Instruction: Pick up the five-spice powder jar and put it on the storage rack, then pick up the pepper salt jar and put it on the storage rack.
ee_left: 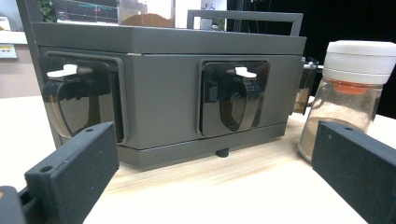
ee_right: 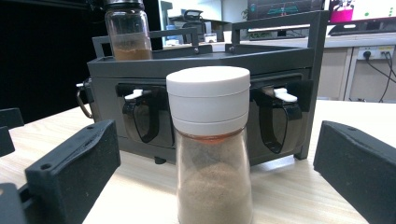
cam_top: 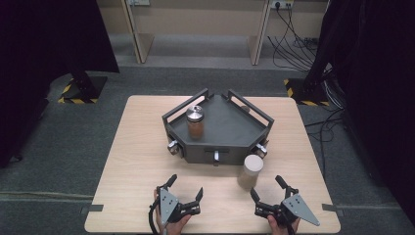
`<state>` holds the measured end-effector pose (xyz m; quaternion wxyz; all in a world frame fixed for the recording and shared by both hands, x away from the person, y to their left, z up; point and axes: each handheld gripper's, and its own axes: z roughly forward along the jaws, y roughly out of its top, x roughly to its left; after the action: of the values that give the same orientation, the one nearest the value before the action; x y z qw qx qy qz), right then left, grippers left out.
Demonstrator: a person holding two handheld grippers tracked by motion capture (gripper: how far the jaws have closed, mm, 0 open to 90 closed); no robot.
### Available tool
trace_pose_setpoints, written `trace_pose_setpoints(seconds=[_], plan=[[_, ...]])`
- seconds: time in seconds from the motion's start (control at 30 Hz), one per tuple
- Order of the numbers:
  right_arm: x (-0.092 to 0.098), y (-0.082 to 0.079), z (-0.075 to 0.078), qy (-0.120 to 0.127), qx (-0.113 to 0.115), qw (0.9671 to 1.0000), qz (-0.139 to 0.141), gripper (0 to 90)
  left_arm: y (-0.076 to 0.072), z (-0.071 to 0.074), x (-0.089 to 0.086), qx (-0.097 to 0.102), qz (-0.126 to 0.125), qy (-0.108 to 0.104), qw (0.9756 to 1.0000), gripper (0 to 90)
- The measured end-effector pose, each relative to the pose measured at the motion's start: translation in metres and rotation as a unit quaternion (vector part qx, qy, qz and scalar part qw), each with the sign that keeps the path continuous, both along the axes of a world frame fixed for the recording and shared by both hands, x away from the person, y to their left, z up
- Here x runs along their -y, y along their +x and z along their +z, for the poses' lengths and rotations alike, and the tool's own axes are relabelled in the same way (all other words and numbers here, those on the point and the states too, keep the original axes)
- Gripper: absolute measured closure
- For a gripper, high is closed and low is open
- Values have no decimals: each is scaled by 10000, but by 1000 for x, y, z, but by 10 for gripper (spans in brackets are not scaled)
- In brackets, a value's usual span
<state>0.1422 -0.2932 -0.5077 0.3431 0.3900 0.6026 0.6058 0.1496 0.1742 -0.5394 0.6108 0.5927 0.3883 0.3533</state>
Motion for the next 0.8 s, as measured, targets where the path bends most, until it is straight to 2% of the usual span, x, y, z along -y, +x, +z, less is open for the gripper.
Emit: trace_pose_setpoints(seconds=[0.8], plan=[[0,0,0,26,-10,10000,-2,7,0,0,-1,-20,2,-46,10000,3]])
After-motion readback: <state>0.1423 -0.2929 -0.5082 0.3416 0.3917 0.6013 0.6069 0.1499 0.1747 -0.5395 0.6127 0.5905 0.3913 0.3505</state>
